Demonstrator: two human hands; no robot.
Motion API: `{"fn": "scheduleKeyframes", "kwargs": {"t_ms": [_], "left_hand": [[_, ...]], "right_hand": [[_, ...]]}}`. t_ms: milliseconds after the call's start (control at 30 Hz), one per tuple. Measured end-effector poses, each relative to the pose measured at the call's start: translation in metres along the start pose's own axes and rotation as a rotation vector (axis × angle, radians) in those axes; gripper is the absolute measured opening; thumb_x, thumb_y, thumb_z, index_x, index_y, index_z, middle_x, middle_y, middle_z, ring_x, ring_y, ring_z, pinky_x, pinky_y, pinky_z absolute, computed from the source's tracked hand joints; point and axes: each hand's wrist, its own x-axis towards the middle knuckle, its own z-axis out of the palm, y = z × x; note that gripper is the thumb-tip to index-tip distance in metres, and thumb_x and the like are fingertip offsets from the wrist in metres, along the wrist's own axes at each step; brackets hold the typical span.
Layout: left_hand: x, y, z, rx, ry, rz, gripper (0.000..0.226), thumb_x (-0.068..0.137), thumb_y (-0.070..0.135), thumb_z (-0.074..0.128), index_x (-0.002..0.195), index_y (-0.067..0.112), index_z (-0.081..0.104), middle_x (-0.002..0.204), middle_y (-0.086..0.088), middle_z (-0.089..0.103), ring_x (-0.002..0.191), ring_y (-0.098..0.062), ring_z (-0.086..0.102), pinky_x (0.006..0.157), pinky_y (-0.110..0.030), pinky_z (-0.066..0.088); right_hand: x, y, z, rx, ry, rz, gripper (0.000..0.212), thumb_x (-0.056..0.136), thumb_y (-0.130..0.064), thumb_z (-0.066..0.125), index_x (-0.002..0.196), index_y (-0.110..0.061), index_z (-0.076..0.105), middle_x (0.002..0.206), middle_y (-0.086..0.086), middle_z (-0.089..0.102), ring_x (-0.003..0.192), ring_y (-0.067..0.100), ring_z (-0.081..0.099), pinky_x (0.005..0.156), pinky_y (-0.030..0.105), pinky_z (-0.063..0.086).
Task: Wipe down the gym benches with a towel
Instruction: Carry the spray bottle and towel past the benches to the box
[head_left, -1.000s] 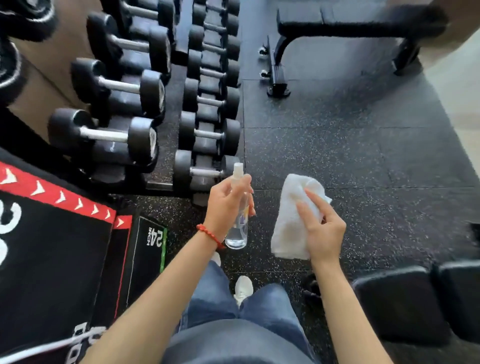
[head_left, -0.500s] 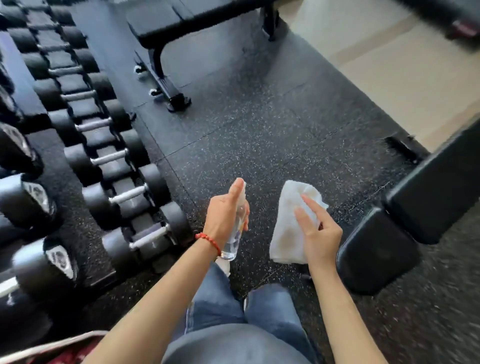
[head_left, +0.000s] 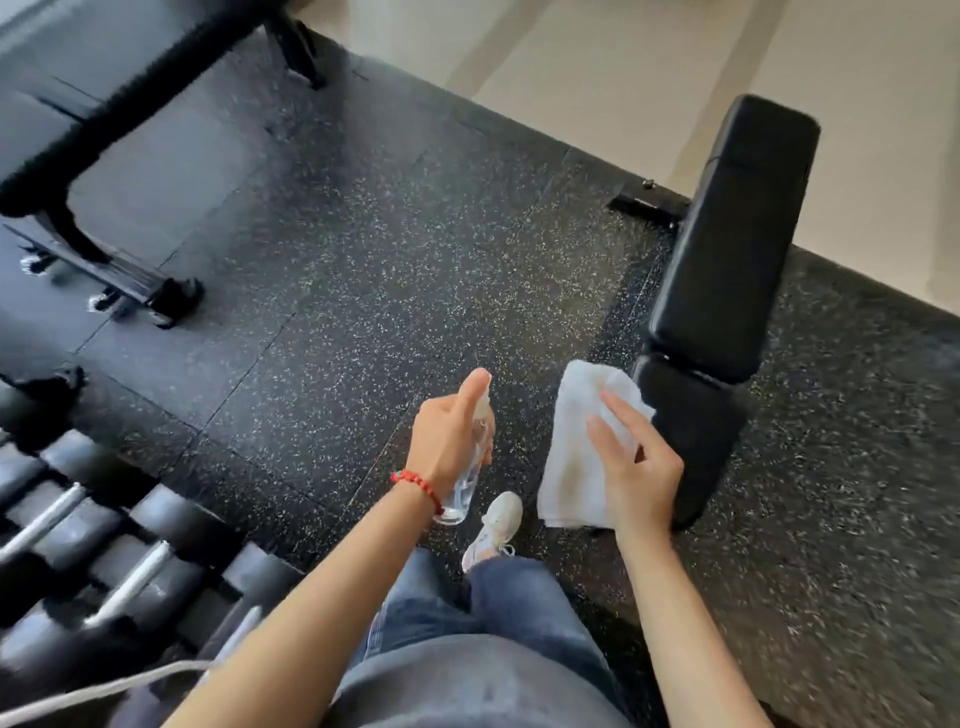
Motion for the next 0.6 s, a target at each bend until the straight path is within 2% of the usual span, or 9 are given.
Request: {"fn": "scheduleKeyframes", "kwargs": {"t_ms": [67, 167, 233, 367, 467, 533, 600], "left_hand": [[0.02, 0.012, 0.021, 0.029, -0.057, 0.026, 0.077, 0.079, 0.062, 0.047, 0.068, -0.013, 0.058, 0.049, -0.009, 0.048, 0.042, -0.015, 0.042, 0.045, -0.022, 0.039], [0.048, 0.03, 0.055, 0.082, -0.133, 0.022, 0.068, 0.086, 0.056, 0.045, 0.064, -0.007, 0.058, 0.042, -0.003, 0.048, 0.037, -0.014, 0.044, 0.043, -0.019, 0.04], [0.066, 0.039, 0.076, 0.098, -0.196, 0.033, 0.066, 0.087, 0.056, 0.047, 0.061, -0.004, 0.058, 0.04, -0.002, 0.048, 0.037, -0.016, 0.045, 0.045, -0.023, 0.041], [0.097, 0.051, 0.114, 0.166, -0.31, 0.026, 0.079, 0.071, 0.074, 0.048, 0.062, -0.004, 0.058, 0.041, -0.004, 0.05, 0.039, -0.017, 0.047, 0.047, -0.025, 0.044], [0.12, 0.058, 0.138, 0.231, -0.41, 0.013, 0.092, 0.061, 0.085, 0.047, 0.062, -0.006, 0.057, 0.042, -0.006, 0.049, 0.038, -0.018, 0.049, 0.046, -0.025, 0.044], [0.138, 0.064, 0.157, 0.273, -0.486, -0.01, 0.085, 0.059, 0.084, 0.048, 0.059, -0.001, 0.053, 0.043, -0.005, 0.05, 0.038, -0.018, 0.05, 0.046, -0.025, 0.044], [0.157, 0.069, 0.177, 0.341, -0.577, 0.0, 0.075, 0.062, 0.08, 0.046, 0.054, 0.005, 0.05, 0.042, -0.003, 0.051, 0.037, -0.015, 0.051, 0.044, -0.019, 0.042]], "right_hand": [[0.022, -0.003, -0.008, 0.014, 0.036, 0.007, 0.03, 0.079, -0.017, 0.072, 0.091, -0.044, 0.064, 0.098, -0.025, 0.062, 0.095, -0.019, 0.053, 0.076, -0.002, 0.038], [0.051, -0.004, -0.023, 0.04, 0.083, 0.031, 0.028, 0.079, -0.018, 0.072, 0.09, -0.043, 0.065, 0.098, -0.026, 0.062, 0.098, -0.017, 0.054, 0.077, -0.001, 0.038], [0.067, -0.006, -0.032, 0.035, 0.13, 0.026, 0.027, 0.079, -0.019, 0.071, 0.091, -0.043, 0.065, 0.098, -0.028, 0.062, 0.099, -0.016, 0.054, 0.078, -0.001, 0.038], [0.091, -0.002, -0.046, 0.032, 0.249, 0.071, 0.027, 0.08, -0.02, 0.07, 0.102, -0.034, 0.064, 0.101, -0.024, 0.061, 0.099, -0.017, 0.053, 0.078, -0.001, 0.038], [0.101, 0.003, -0.053, 0.05, 0.358, 0.128, 0.026, 0.081, -0.021, 0.07, 0.102, -0.035, 0.065, 0.101, -0.026, 0.061, 0.1, -0.016, 0.053, 0.077, -0.001, 0.038], [0.109, 0.008, -0.054, 0.062, 0.444, 0.159, 0.026, 0.081, -0.021, 0.07, 0.101, -0.036, 0.066, 0.101, -0.027, 0.061, 0.099, -0.017, 0.053, 0.077, -0.001, 0.038], [0.119, 0.012, -0.052, 0.072, 0.541, 0.191, 0.027, 0.081, -0.019, 0.07, 0.102, -0.035, 0.065, 0.101, -0.027, 0.061, 0.099, -0.018, 0.052, 0.078, -0.001, 0.037]]}}
